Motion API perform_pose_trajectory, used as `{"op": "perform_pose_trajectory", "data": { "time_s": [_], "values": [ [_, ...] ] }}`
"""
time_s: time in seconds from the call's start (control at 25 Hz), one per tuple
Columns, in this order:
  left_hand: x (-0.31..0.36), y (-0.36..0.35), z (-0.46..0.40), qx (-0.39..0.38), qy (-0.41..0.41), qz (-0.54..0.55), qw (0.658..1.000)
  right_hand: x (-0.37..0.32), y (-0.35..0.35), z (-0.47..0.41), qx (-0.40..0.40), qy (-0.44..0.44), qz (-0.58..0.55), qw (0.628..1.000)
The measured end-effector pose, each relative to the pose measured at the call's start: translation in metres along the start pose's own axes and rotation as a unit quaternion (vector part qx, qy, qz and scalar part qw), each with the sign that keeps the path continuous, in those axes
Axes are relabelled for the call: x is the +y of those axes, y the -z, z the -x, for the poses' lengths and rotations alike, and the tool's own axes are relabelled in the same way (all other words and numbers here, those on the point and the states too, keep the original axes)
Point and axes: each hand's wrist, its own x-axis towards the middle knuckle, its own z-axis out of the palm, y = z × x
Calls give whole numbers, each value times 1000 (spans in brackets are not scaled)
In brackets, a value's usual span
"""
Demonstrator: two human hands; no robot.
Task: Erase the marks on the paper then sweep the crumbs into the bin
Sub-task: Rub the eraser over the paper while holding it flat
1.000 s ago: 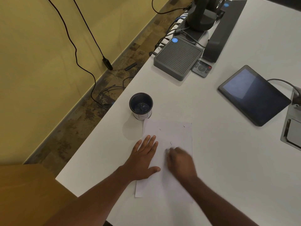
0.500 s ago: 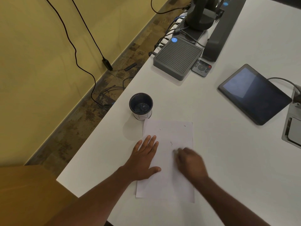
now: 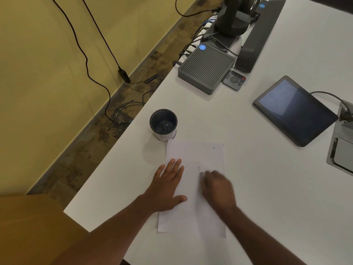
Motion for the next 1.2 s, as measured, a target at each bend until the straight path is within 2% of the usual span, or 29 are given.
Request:
{"op": "perform_pose_trajectory", "data": {
  "time_s": [0.08, 0.12, 0.16, 0.24, 0.28, 0.32, 0.36, 0.44, 0.48, 0.52, 0.6, 0.64, 0.68, 0.76, 0.8, 0.84, 0.88, 0.96, 1.0, 1.04, 1.12, 1.2],
  "values": [
    [-1, -1, 1, 7, -4, -2, 1000, -27, -17, 28, -41, 121, 14, 992],
    [-2, -2, 1, 8, -5, -5, 1000, -21, -13, 22, -63, 130, 9, 989],
    [-2, -2, 0, 6, -3, -6, 1000, -6, -10, 7, -67, 94, 7, 993],
    [-2, -2, 0, 1, -2, -9, 1000, 20, -1, -24, 51, -17, 30, 998],
    [-1, -2, -1, 6, -2, -9, 1000, 21, 3, -26, 56, -51, 29, 997],
    [-1, -2, -1, 10, -2, -8, 1000, 12, 4, -21, 27, -46, 24, 998],
    [-1, -2, 0, 10, -2, -6, 1000, -7, -3, -7, -19, -5, 10, 1000],
    [-2, -2, 0, 6, -4, -6, 1000, -27, -18, 21, -51, 101, 11, 994],
    [-2, -2, 1, 8, -4, -6, 1000, -20, -14, 15, -70, 104, 4, 992],
    [-2, -2, 0, 7, -4, -6, 1000, -7, -10, 0, -73, 60, 0, 996],
    [-2, -2, 0, 1, -3, -5, 1000, 21, -1, -32, 51, -34, 28, 998],
    [-2, -2, 0, 2, -3, -5, 1000, 23, 2, -34, 62, -56, 27, 996],
    [-2, -3, 0, 4, -3, -4, 1000, 14, 5, -29, 37, -48, 22, 998],
    [-2, -3, 0, 3, -3, -4, 1000, -20, -8, 7, -39, 41, 1, 998],
    [-2, -3, 0, 3, -4, -5, 1000, -23, -14, 20, -53, 98, 13, 994],
    [-2, -3, 0, 6, -4, -7, 1000, -15, -11, 17, -75, 115, 18, 990],
    [-2, -4, 0, 6, -4, -8, 1000, 0, -7, 3, -76, 88, 20, 993],
    [-2, -3, 0, 4, -4, -7, 1000, 29, 5, -34, 45, -4, 34, 998],
    [-3, -4, 0, 6, -5, -8, 1000, 32, 9, -40, 69, -37, 28, 997],
    [-3, -4, 0, 8, -4, -8, 1000, 25, 12, -38, 52, -40, 21, 998],
    [-3, -3, -1, 6, -4, -5, 1000, -11, -2, -10, -22, 30, 5, 999],
    [-2, -3, -1, 3, -5, -3, 1000, -17, -10, 5, -56, 106, 20, 993]
  ]
}}
